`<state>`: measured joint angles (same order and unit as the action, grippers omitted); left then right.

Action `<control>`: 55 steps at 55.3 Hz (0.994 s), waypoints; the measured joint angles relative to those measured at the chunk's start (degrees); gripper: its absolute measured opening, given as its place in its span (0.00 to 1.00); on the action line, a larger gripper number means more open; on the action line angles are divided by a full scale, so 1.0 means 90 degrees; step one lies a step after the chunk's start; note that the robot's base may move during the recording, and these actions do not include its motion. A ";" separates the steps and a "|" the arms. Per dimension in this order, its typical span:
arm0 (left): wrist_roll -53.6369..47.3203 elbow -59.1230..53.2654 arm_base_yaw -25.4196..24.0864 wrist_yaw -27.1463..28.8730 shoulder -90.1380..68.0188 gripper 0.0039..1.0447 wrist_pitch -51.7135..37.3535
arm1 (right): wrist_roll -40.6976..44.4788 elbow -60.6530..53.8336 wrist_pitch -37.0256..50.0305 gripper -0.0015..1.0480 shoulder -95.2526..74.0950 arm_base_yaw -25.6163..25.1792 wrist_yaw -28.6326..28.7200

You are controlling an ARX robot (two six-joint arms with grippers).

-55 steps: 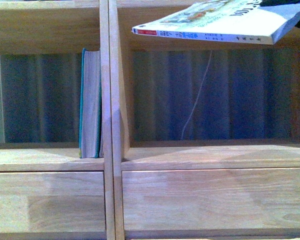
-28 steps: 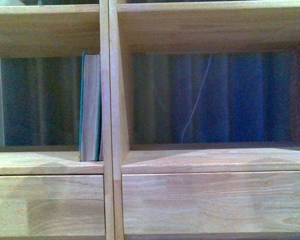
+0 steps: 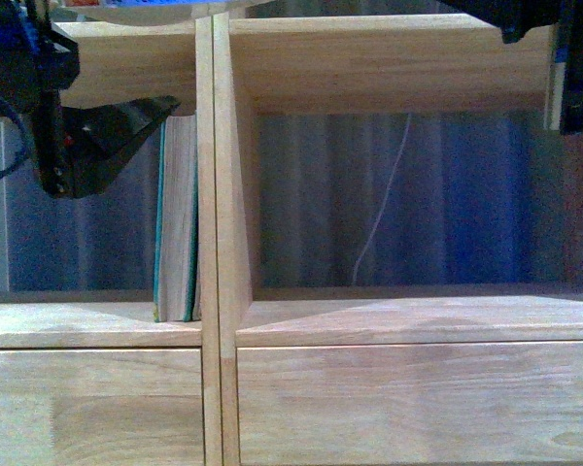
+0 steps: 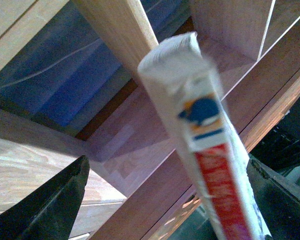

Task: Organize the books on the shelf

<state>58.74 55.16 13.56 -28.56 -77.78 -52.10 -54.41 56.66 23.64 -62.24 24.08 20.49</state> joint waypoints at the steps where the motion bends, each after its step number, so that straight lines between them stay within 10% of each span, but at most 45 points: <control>1: -0.0017 0.0005 0.0032 0.0012 -0.0022 0.93 0.0000 | 0.0000 0.0015 0.0000 0.07 -0.0007 0.0029 -0.0005; 24: -0.0449 0.0131 0.0231 0.0233 -0.0102 0.93 0.0015 | 0.0002 0.0002 0.0002 0.07 0.0087 0.0223 -0.0046; 55: -0.0903 0.0117 0.0296 0.0940 -0.0075 0.20 -0.0005 | 0.0002 -0.0146 -0.0158 0.07 0.0085 0.0005 -0.0138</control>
<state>50.61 56.21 16.23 -20.10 -78.46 -52.14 -54.39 55.35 22.22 -61.47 24.12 19.25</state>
